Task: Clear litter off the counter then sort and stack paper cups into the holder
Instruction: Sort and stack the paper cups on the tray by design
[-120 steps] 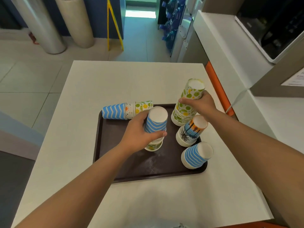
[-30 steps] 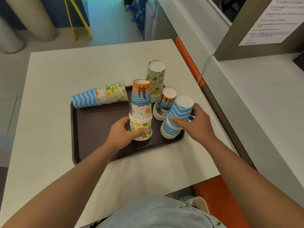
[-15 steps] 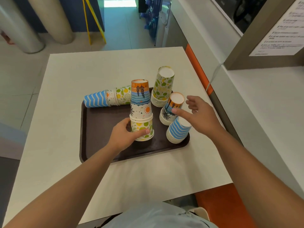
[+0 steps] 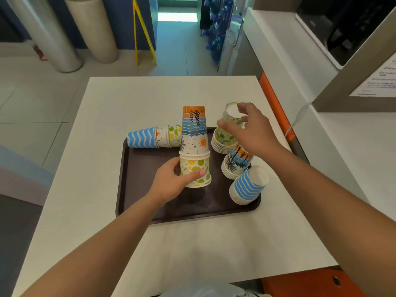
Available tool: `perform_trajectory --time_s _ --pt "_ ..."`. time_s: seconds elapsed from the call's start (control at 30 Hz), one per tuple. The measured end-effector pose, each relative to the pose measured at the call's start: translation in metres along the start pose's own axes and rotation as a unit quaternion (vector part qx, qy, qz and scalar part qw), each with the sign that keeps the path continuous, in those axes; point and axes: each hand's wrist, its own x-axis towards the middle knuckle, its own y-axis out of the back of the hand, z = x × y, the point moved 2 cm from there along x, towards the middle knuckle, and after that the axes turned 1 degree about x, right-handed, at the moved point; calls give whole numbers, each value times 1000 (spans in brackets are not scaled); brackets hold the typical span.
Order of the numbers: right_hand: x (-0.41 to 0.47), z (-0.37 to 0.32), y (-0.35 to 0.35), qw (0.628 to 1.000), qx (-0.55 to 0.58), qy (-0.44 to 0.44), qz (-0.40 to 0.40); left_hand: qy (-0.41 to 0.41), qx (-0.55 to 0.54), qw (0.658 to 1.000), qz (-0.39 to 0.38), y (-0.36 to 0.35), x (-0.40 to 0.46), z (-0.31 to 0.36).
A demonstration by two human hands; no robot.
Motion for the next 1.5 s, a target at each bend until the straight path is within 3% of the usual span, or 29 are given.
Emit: perform_trajectory --time_s 0.3,0.67,0.97,1.2,1.5 --pt "-3 -20 -40 972 197 -56 -115 -45 -93 992 -69 1 -8 32" --pt "-4 -13 -34 969 223 -46 -98 -46 -114 987 -99 -2 -12 41" --pt "-8 -6 -26 951 283 -88 -83 -22 -129 980 -151 -8 -19 30" --pt "-14 -5 -27 958 270 -81 -57 -27 -90 986 -135 -9 -22 27" --pt "-17 -4 -27 957 276 -77 -50 -26 -126 981 -146 -6 -24 26"
